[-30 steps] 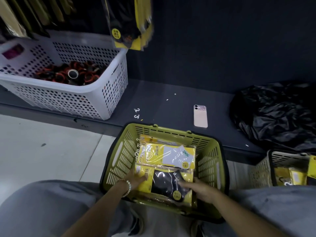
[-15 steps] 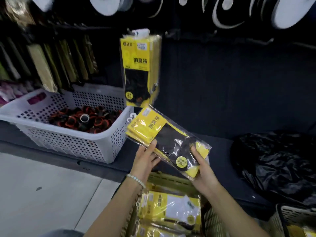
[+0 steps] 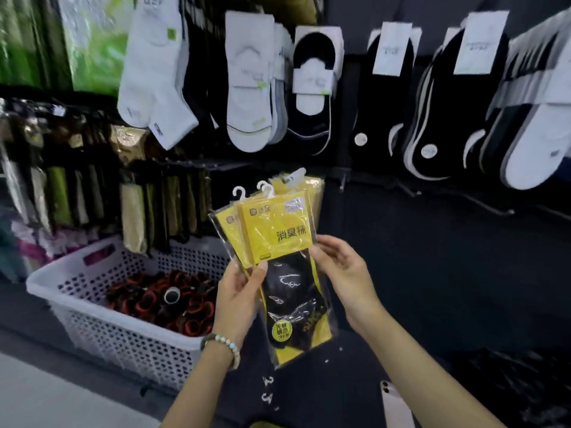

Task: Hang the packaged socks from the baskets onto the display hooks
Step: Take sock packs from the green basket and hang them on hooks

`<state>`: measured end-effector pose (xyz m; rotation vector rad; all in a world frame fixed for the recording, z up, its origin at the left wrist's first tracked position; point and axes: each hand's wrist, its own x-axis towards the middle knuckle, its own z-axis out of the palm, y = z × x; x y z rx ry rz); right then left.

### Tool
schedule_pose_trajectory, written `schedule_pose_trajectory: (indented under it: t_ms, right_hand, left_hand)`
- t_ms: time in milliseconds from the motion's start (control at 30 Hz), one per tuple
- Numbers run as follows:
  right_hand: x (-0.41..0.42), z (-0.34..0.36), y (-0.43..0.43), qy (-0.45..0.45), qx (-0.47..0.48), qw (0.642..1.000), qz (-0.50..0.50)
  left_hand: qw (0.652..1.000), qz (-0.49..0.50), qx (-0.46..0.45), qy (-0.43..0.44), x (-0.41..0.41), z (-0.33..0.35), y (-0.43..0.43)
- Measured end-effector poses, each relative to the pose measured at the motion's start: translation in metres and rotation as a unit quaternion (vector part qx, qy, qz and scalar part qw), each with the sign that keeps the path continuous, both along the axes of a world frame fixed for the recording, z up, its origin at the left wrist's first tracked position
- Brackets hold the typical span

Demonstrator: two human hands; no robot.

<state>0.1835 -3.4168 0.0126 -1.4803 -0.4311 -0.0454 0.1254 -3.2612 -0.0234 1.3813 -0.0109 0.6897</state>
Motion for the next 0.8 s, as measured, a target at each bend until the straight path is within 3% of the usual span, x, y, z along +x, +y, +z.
schedule_pose_trajectory:
  t_ms: [233, 467, 800]
  right_hand:
    - [0.011, 0.014, 0.044, 0.011, 0.0, 1.0, 0.001]
    - [0.017, 0.003, 0.057, 0.062, 0.059, 0.996, 0.029]
    - [0.038, -0.001, 0.055, 0.031, 0.101, 0.99, -0.098]
  left_hand:
    - [0.998, -0.03, -0.048, 0.009, 0.007, 0.018, 0.029]
    - [0.997, 0.058, -0.019, 0.041, 0.021, 0.01, 0.051]
    - [0.985, 0.165, 0.044, 0.001, 0.018, 0.008, 0.08]
